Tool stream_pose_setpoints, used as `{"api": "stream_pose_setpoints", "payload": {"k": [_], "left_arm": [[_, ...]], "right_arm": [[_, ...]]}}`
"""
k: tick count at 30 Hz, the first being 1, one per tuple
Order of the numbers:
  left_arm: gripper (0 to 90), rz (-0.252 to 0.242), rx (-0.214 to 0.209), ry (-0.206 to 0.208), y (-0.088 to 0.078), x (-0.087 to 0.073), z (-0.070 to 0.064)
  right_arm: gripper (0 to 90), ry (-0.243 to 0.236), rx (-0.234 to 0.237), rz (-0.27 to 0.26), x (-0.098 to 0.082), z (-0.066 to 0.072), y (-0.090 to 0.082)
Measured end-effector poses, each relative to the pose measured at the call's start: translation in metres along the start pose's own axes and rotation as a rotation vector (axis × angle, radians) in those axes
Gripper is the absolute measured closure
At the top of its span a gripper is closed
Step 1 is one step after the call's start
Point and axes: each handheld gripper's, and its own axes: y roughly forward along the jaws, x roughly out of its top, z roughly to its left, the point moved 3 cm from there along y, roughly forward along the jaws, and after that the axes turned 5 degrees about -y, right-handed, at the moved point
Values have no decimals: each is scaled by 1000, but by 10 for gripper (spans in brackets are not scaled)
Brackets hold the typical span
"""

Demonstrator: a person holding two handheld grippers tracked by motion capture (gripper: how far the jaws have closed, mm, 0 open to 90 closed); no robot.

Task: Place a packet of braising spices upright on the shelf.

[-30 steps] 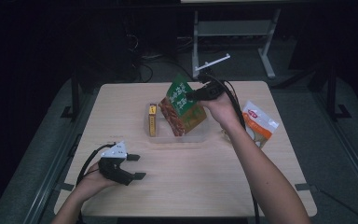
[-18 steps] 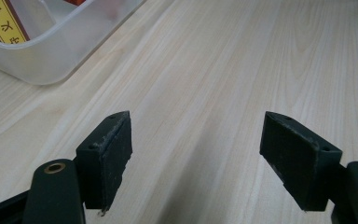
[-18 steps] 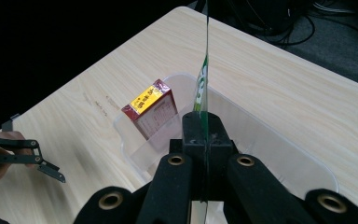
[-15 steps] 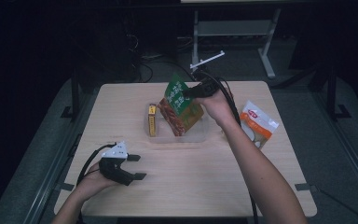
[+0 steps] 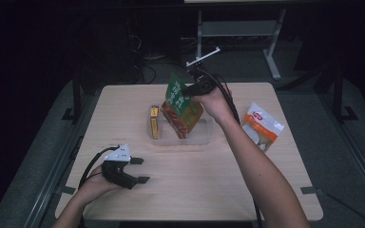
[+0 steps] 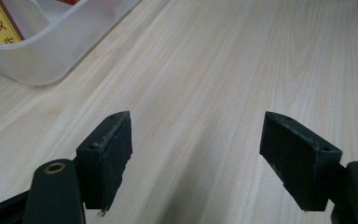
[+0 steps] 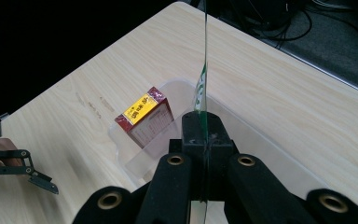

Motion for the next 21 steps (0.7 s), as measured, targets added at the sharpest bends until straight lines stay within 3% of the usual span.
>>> {"api": "stream_pose_setpoints", "payload": {"k": [10, 21], "left_arm": [[246, 16, -1, 11, 2, 0, -1], [246, 27, 0, 8, 3, -1, -2]], "right_arm": [[825, -10, 22, -4, -7, 5, -7], [810, -31, 21, -5, -31, 8, -26]]}}
